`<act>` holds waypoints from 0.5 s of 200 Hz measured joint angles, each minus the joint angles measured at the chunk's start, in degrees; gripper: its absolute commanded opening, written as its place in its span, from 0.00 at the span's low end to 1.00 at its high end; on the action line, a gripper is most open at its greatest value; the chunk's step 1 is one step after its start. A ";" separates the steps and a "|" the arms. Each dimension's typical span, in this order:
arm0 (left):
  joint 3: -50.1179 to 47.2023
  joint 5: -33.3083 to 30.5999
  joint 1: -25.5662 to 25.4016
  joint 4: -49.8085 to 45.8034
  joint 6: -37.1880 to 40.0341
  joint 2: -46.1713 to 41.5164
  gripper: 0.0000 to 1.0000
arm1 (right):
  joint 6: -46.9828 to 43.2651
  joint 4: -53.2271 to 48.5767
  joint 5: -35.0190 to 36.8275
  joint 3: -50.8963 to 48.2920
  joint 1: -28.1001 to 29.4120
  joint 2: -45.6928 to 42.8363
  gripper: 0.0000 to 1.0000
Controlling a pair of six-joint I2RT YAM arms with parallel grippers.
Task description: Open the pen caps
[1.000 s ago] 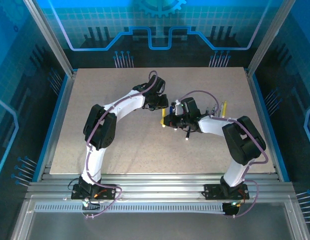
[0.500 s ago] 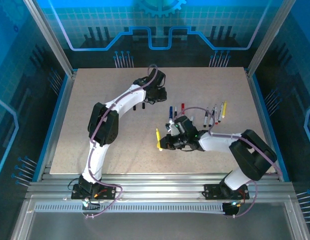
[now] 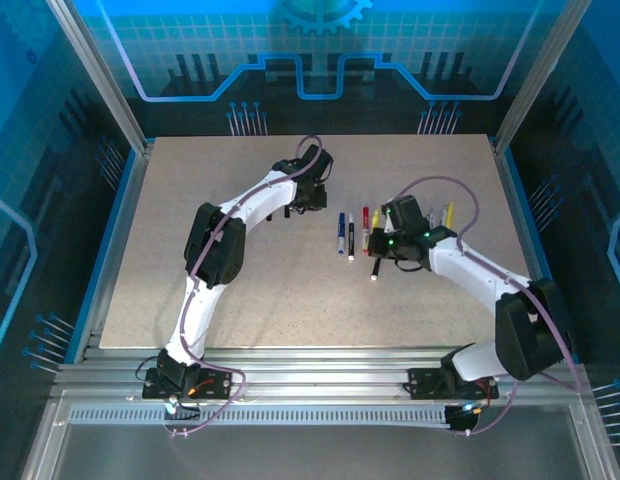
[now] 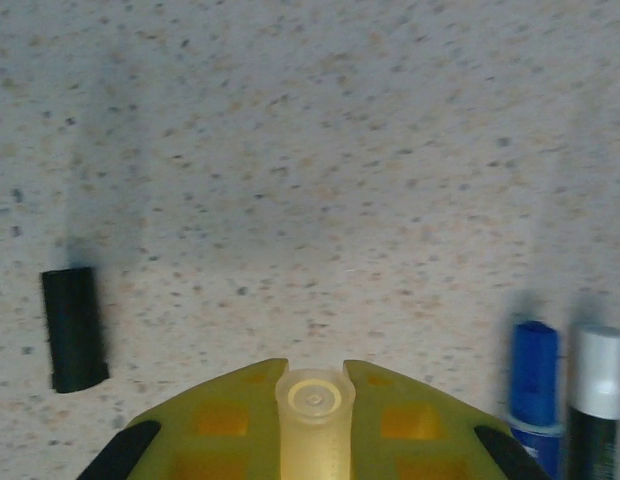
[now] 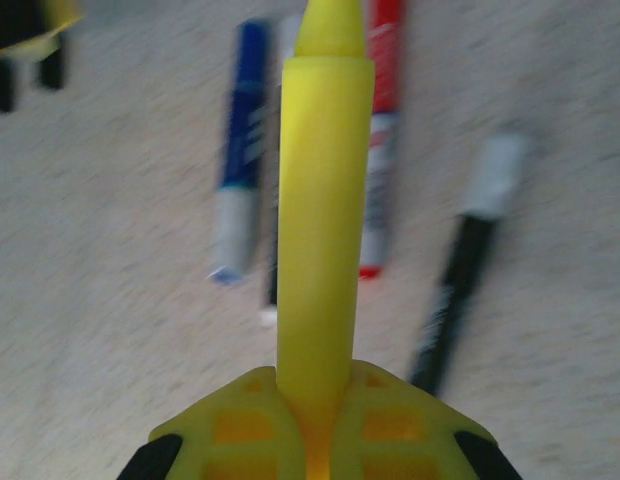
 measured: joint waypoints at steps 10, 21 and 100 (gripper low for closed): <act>0.48 -0.90 0.13 -1.09 0.57 0.66 0.00 | -1.14 -0.83 1.55 1.11 -2.10 1.97 0.00; 1.20 -1.53 0.17 -1.68 0.85 1.60 0.00 | -2.16 -1.64 3.15 2.03 -3.96 4.31 0.00; 1.49 -3.17 1.97 -3.67 1.90 4.46 0.06 | -4.87 -5.42 8.61 6.97 -8.04 15.58 0.02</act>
